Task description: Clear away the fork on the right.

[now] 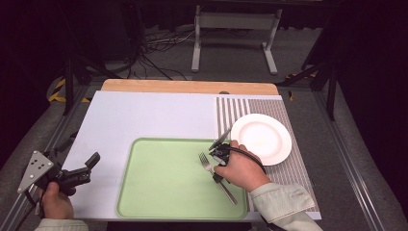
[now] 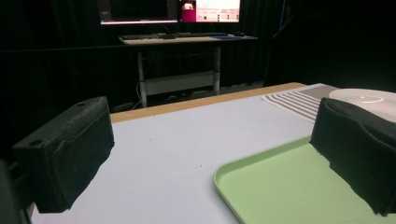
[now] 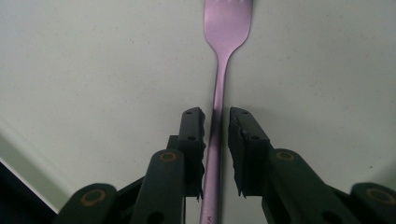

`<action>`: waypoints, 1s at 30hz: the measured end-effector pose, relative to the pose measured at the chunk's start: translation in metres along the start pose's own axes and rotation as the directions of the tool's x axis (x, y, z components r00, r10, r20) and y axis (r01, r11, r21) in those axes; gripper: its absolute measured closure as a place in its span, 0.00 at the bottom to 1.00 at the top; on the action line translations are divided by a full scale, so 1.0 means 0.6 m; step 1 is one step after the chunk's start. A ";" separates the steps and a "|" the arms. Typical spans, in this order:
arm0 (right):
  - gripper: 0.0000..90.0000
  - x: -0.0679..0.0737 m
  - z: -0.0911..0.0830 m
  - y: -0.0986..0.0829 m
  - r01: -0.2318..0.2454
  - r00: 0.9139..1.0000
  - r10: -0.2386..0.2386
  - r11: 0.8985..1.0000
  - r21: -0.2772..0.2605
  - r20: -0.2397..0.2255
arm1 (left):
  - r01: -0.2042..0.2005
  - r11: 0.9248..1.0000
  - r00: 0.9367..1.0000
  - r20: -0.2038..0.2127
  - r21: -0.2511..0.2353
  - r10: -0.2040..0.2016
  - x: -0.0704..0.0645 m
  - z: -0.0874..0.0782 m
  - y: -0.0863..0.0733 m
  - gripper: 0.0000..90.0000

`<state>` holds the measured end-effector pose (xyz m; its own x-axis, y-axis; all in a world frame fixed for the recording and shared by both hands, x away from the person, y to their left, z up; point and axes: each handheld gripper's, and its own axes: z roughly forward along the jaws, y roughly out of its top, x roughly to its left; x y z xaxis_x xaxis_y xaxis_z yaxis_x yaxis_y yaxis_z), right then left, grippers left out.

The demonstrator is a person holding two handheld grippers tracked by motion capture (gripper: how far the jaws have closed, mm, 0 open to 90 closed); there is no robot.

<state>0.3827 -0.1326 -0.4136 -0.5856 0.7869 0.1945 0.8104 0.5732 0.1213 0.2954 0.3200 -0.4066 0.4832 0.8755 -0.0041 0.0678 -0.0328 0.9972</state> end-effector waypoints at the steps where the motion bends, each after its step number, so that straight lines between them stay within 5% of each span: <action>1: 0.80 0.001 -0.001 0.000 -0.002 1.000 0.002 1.000 -0.008 0.001 | 0.000 1.000 1.000 0.000 -0.001 0.000 0.000 0.000 0.000 0.00; 6: 0.55 0.002 -0.006 -0.001 0.040 0.999 -0.041 0.993 -0.111 -0.012 | -0.001 1.000 1.000 0.000 0.000 0.001 0.000 0.000 0.000 0.00; 10: 0.34 0.004 -0.009 0.000 0.135 0.988 -0.147 0.969 -0.208 -0.041 | 0.001 1.000 1.000 0.000 0.000 -0.001 0.000 0.000 0.000 0.00; 13: 0.28 0.010 -0.010 0.002 0.236 0.969 -0.246 0.934 -0.269 -0.001 | 0.000 1.000 1.000 0.000 0.000 0.000 0.000 0.000 0.000 0.00; 16: 0.21 0.015 -0.012 0.007 0.357 0.931 -0.364 0.880 -0.312 0.038 | 0.001 1.000 1.000 0.000 -0.001 -0.001 0.000 0.000 0.000 0.00; 17: 0.20 0.017 -0.012 0.008 0.403 0.911 -0.407 0.850 -0.341 0.061 | -0.001 1.000 1.000 0.000 -0.001 0.001 0.000 -0.001 0.000 0.00; 19: 0.25 0.020 -0.012 0.010 0.451 0.887 -0.454 0.814 -0.366 0.081 | -0.001 1.000 1.000 0.001 -0.001 0.001 0.000 0.000 0.000 0.00; 23: 0.34 0.022 -0.010 0.013 0.477 0.868 -0.491 0.781 -0.403 0.073 | -0.002 1.000 1.000 0.001 0.001 0.002 0.000 0.000 0.000 0.00; 27: 0.47 0.020 -0.007 0.018 0.545 0.827 -0.552 0.740 -0.393 0.108 | 0.000 1.000 1.000 0.001 -0.002 0.000 0.000 0.000 0.000 0.00; 28: 0.53 0.019 -0.004 0.020 0.568 0.812 -0.571 0.723 -0.394 0.121 | 0.000 1.000 1.000 0.000 -0.002 0.000 0.000 0.000 0.000 0.00; 29: 0.61 0.019 -0.003 0.021 0.583 0.801 -0.585 0.716 -0.385 0.125 | 0.000 1.000 1.000 0.000 -0.002 0.000 0.000 0.000 0.000 0.00; 30: 0.61 0.019 -0.003 0.021 0.583 0.801 -0.585 0.716 -0.385 0.125 | 0.000 1.000 1.000 0.000 -0.002 0.000 0.000 0.000 0.000 0.00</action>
<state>0.3862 -0.1171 -0.4083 -0.9455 0.3235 -0.0365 0.2449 0.7807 0.5749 0.2952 0.3203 -0.4064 0.4834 0.8754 -0.0042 0.0657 -0.0315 0.9973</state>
